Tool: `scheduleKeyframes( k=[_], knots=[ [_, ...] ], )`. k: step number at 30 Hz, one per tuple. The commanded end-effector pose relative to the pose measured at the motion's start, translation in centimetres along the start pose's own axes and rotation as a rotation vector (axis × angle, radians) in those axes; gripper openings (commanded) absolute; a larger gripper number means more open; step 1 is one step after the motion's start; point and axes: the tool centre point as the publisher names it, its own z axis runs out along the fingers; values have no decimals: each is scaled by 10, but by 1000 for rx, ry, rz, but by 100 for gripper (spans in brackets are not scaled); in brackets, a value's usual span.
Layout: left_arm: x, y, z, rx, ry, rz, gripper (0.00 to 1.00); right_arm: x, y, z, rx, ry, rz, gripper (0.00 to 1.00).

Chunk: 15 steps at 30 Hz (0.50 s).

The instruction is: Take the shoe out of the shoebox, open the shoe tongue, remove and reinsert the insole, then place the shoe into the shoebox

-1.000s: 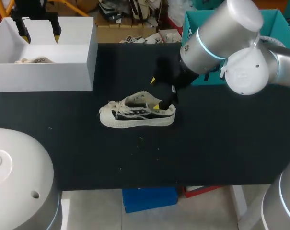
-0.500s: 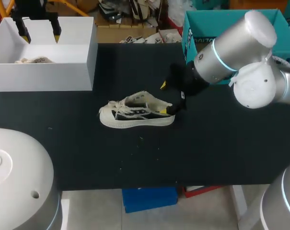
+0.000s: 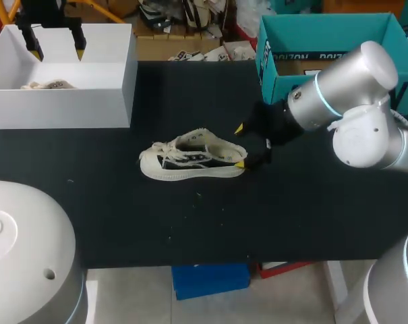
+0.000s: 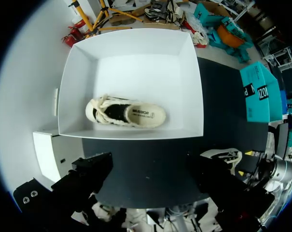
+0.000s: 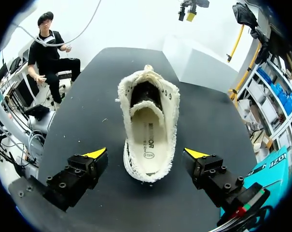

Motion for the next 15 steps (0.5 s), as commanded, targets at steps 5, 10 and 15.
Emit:
scheduleKeyframes(
  k=[5,10,15],
  knots=[
    [0,0,0,-2,-1,-1,100,-17,-13,19,-61,21,3,100],
    [0,0,0,-2,-1,-1,100,-19,-15,23,-72,28,6,100],
    [0,0,0,-2,-1,-1,100,-13,-14,29,-78,37,9,100]
  ],
)
